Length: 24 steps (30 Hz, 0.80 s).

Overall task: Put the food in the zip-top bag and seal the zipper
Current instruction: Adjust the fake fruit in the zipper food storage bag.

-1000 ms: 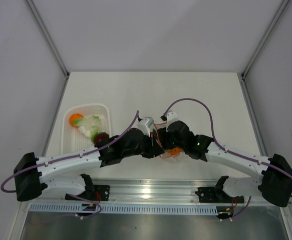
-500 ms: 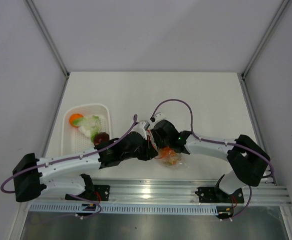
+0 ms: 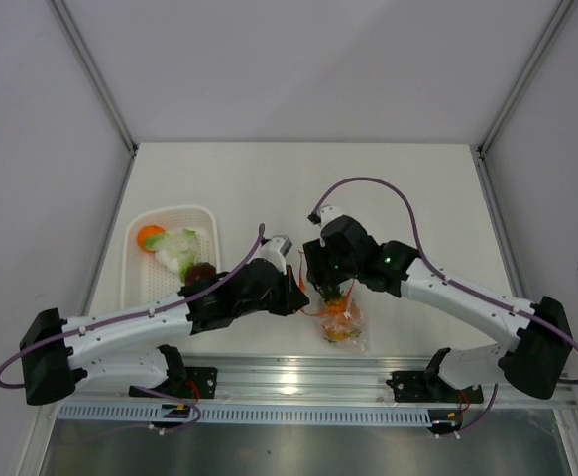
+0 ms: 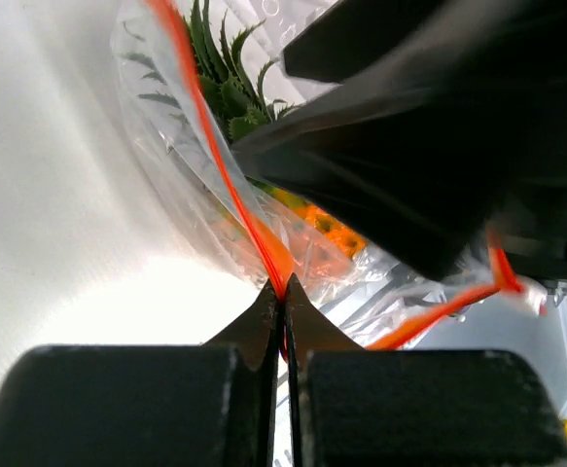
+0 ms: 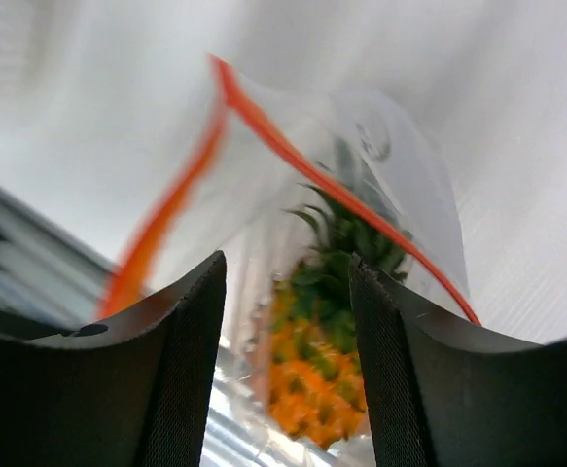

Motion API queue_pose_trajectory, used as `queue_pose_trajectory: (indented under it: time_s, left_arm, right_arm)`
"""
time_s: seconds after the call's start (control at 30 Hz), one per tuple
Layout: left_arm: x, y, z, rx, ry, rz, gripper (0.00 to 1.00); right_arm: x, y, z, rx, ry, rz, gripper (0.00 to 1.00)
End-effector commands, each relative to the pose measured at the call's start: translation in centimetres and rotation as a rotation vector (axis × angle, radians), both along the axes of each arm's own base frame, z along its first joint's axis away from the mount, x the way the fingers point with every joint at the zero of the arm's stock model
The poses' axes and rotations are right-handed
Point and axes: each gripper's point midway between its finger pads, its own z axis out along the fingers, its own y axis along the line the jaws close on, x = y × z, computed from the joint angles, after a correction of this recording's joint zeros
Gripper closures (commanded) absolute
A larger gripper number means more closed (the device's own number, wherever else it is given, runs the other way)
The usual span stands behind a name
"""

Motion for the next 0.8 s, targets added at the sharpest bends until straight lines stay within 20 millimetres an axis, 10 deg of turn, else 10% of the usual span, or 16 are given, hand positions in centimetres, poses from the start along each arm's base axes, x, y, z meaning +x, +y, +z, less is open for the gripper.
queue_pose_trajectory:
  time_s: [0.0, 0.23, 0.43, 0.77]
  left_arm:
    - [0.8, -0.6, 3.4, -0.059, -0.065, -0.001, 0.99]
    - [0.6, -0.9, 3.9, -0.070, -0.065, -0.025, 0.99]
    - [0.3, -1.0, 3.7, -0.066, -0.057, -0.039, 0.99]
    - [0.4, -1.1, 3.9, -0.066, -0.061, -0.045, 1.00]
  right_arm:
    - [-1.0, 1.0, 6.3, 0.125, -0.006, 0.034, 0.43]
    - [-0.1, -1.1, 12.4, 0.129, -0.058, -0.035, 0.44]
    - [2.5, -6.4, 8.6, -0.059, 0.033, -0.129, 0.44]
    - [1.3, -2.9, 6.4, 0.052, 0.118, 0.042, 0.44]
